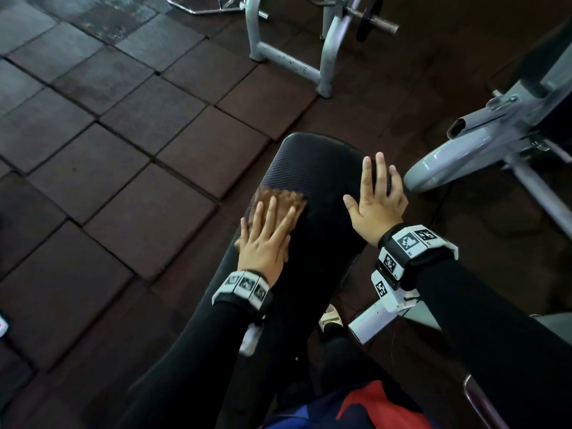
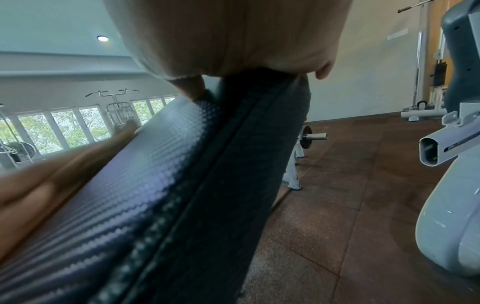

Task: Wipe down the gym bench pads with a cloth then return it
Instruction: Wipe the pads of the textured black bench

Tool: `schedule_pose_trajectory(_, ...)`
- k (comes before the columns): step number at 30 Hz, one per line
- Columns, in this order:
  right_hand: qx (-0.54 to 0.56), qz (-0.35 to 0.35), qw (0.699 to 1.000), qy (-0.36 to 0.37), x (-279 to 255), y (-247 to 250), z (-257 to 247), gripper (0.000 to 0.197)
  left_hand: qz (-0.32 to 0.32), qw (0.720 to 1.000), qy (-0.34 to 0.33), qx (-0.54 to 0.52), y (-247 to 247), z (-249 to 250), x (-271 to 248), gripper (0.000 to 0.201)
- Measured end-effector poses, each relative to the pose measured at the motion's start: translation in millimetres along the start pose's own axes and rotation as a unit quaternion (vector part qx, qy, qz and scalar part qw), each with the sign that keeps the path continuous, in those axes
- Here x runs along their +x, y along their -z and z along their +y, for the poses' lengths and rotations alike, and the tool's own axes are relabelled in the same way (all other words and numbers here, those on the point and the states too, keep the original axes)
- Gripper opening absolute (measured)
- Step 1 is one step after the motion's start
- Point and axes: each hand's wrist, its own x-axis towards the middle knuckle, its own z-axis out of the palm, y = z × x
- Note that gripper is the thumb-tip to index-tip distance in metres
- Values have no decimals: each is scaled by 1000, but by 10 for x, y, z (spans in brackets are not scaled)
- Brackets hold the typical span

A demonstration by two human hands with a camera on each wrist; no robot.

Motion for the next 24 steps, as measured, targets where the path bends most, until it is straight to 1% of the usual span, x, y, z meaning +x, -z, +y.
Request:
schedule_pose_trajectory(2, -1, -2, 1000, 1, -1, 1, 4, 76, -8, 1000, -21, 6, -137, -175, -317, 54)
schedule_pose_trajectory(5, 2, -6, 1000, 4, 6, -10, 15, 76, -10, 1000, 3, -18, -286, -447, -791, 54)
schedule_pose_trajectory(8, 10, -8, 1000, 11, 16, -23, 37, 75, -2, 996, 63, -61, -399, -603, -1103, 60)
schedule_pose_trajectory(10, 16, -18, 1000, 19, 22, -26, 57, 76, 22, 978, 142, -152, -451, -602, -1170, 70)
schedule_pose_trajectory(11, 19, -26, 999, 22, 26, -23, 66, 76, 40, 967, 174, -182, -471, -581, -1174, 76)
schedule_pose_trajectory(13, 24, -41, 999, 26, 38, -4, 75, 77, 57, 959, 213, -180, -499, -515, -1131, 80)
schedule_pose_trajectory(15, 28, -53, 998, 32, 41, 20, 77, 79, 51, 954, 247, -162, -510, -427, -1053, 74)
schedule_pose_trajectory(18, 30, -67, 997, 35, 42, 50, 71, 80, 52, 940, 294, -163, -449, -243, -861, 60)
schedule_pose_trajectory(20, 30, -76, 996, 40, 34, 68, 69, 81, 53, 938, 299, -166, -373, -93, -703, 54)
schedule_pose_trajectory(24, 35, -85, 994, 51, 34, 97, 76, 82, 41, 955, 253, -147, -298, 290, -357, 47)
